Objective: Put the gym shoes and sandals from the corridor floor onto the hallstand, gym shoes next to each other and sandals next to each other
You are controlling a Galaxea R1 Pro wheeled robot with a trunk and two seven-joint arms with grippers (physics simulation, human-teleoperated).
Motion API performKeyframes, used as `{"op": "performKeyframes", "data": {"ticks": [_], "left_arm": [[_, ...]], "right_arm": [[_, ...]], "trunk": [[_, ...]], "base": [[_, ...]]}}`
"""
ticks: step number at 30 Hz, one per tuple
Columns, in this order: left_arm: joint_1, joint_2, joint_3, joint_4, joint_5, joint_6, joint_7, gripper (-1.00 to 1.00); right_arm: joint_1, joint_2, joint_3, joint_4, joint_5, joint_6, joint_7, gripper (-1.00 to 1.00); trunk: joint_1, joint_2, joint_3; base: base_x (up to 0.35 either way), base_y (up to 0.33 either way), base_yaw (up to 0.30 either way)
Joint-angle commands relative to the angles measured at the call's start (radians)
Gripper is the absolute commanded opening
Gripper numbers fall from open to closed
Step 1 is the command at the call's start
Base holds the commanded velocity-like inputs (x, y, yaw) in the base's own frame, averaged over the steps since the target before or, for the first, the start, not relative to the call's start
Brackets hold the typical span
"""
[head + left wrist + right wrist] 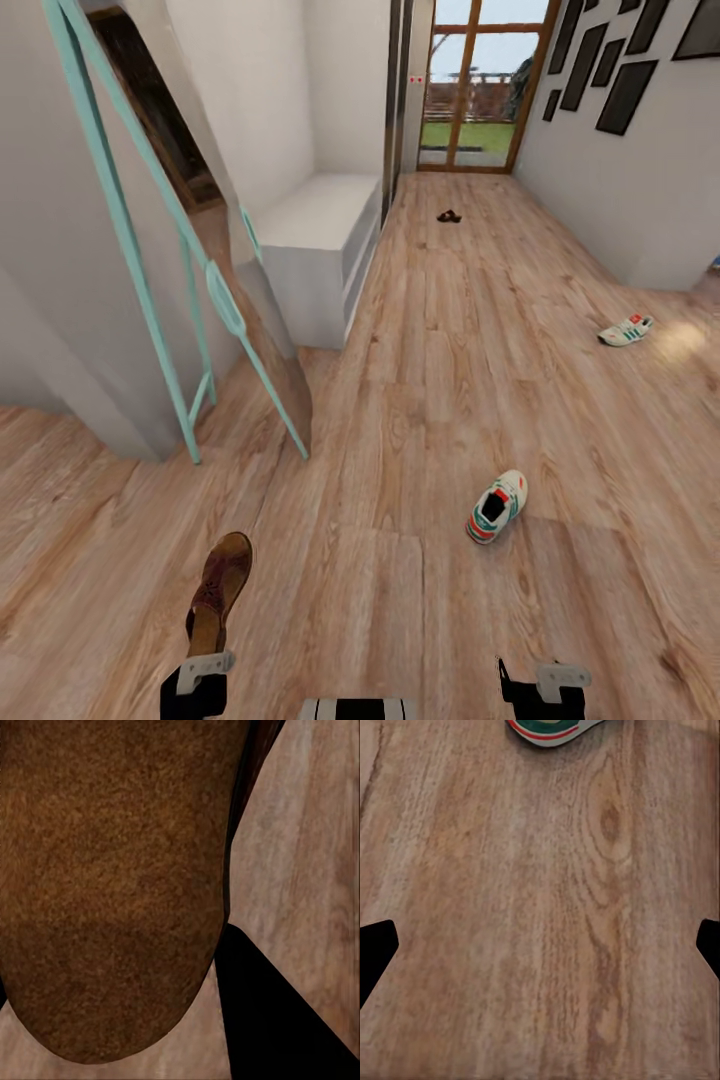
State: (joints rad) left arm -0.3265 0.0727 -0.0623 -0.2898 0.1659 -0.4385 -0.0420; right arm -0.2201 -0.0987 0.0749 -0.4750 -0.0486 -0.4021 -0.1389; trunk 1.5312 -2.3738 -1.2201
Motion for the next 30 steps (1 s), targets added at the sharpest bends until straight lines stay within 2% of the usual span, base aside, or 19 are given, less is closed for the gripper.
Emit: {"op": "performKeyframes", "data": {"ticks": [1, 9, 13, 17, 19, 20, 22, 23, 24, 26, 30], "left_arm": [[-0.001, 0.000, -0.010, -0.003, 0.005, -0.002, -0.005, -1.00], [-0.008, -0.008, -0.028, -0.013, -0.029, 0.002, -0.009, -1.00], [-0.018, -0.023, -0.039, -0.027, -0.052, 0.010, -0.009, -1.00], [-0.040, -0.048, -0.046, -0.088, -0.063, 0.031, -0.009, -1.00], [-0.063, -0.063, -0.065, -0.134, -0.068, 0.079, -0.012, -1.00], [-0.091, -0.082, -0.100, -0.176, -0.078, 0.164, -0.016, -1.00], [-0.110, -0.098, -0.127, -0.206, -0.084, 0.227, -0.017, -1.00], [-0.136, -0.115, -0.155, -0.252, -0.088, 0.300, -0.018, -1.00], [-0.148, -0.120, -0.163, -0.277, -0.089, 0.334, -0.019, -1.00], [-0.169, -0.136, -0.174, -0.364, -0.089, 0.445, -0.040, -1.00], [-0.160, -0.139, -0.176, -0.394, -0.090, 0.475, -0.066, -1.00]], "right_arm": [[-0.001, -0.001, 0.008, 0.002, -0.005, -0.003, -0.007, 1.00], [-0.001, 0.000, 0.008, 0.005, -0.005, -0.003, -0.006, 1.00], [-0.001, 0.000, 0.008, 0.006, -0.005, -0.003, -0.006, 1.00], [-0.001, -0.001, 0.007, 0.006, -0.005, -0.003, -0.006, 1.00], [-0.001, 0.000, 0.007, 0.006, -0.005, -0.003, -0.006, 1.00], [-0.001, -0.001, 0.006, 0.006, -0.005, -0.003, -0.007, 1.00], [-0.001, -0.001, 0.006, 0.006, -0.005, -0.003, -0.007, 1.00], [-0.001, -0.001, 0.006, 0.006, -0.005, -0.003, -0.007, 1.00], [-0.001, -0.001, 0.005, 0.005, -0.005, -0.003, -0.007, 1.00], [-0.001, -0.001, 0.005, 0.002, -0.005, -0.003, -0.007, 1.00], [-0.001, -0.001, 0.004, -0.001, -0.005, -0.003, -0.007, 1.00]], "trunk": [[0.000, 0.000, -0.001], [0.000, 0.000, -0.001], [0.000, 0.000, -0.001], [0.000, 0.000, -0.001], [0.000, 0.000, -0.001], [0.000, 0.000, -0.001], [0.000, 0.000, -0.001], [0.000, 0.000, -0.001], [0.000, 0.000, -0.001], [0.000, 0.000, -0.001], [0.000, 0.000, -0.001]], "base": [[0.000, 0.000, -0.276], [0.000, 0.000, -0.280], [0.000, 0.000, -0.282], [0.000, 0.000, -0.282], [0.000, 0.000, -0.282], [0.000, 0.000, -0.283], [0.000, 0.000, -0.283], [0.000, 0.000, -0.283], [0.000, 0.000, -0.284], [0.000, 0.000, -0.284], [0.000, 0.000, -0.284]]}}
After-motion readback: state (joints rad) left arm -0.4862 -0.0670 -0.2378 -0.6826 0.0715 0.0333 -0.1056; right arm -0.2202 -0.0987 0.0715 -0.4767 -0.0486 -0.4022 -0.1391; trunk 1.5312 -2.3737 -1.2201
